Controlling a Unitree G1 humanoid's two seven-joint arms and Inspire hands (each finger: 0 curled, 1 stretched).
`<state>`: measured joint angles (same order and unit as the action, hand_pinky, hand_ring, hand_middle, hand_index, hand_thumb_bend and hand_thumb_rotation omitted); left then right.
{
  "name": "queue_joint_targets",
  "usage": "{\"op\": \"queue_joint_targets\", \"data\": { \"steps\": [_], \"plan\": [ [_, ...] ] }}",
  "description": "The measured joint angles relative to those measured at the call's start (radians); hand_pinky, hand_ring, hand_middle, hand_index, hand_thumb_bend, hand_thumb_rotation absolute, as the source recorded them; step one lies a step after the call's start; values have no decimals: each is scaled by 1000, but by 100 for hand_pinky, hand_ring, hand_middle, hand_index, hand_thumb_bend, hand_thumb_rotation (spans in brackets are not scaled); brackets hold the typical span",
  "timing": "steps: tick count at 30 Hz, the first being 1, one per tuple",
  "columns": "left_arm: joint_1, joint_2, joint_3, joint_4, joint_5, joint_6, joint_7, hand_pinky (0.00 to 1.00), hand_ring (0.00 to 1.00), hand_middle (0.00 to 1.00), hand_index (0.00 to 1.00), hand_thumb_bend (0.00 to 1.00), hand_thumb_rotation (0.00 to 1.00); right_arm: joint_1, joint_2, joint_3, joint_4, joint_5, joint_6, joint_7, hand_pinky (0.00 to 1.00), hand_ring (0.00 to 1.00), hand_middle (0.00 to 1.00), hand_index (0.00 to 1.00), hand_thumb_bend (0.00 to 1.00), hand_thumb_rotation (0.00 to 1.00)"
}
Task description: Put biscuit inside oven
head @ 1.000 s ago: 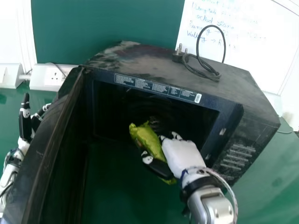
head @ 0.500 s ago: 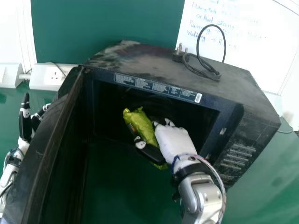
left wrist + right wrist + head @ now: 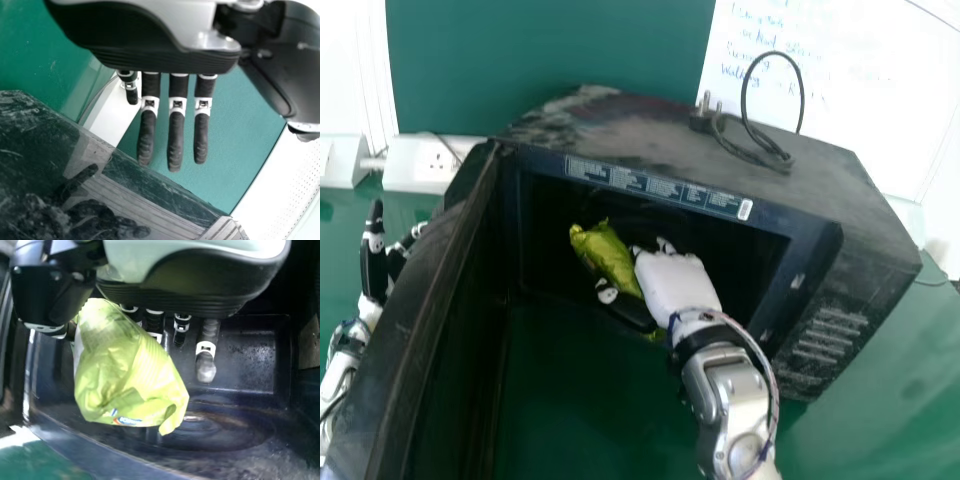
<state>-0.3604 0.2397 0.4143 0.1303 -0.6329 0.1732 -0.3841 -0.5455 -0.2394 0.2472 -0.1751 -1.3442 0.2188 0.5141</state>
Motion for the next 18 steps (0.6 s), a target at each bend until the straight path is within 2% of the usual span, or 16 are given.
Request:
{"op": "queue_joint_targets", "data": {
  "steps": [6,18],
  "plan": [
    [0,0,0,0,0,0,0,26,33,41,49,52,7,-65,-44,19,126,45,-20,-91,11,17,47,49,53,0],
    [0,0,0,-1,0,1,6,25,33,41,49,52,7,-161,-81,46,285,102,-13,-225,12,18,47,49,53,0]
  ]
}}
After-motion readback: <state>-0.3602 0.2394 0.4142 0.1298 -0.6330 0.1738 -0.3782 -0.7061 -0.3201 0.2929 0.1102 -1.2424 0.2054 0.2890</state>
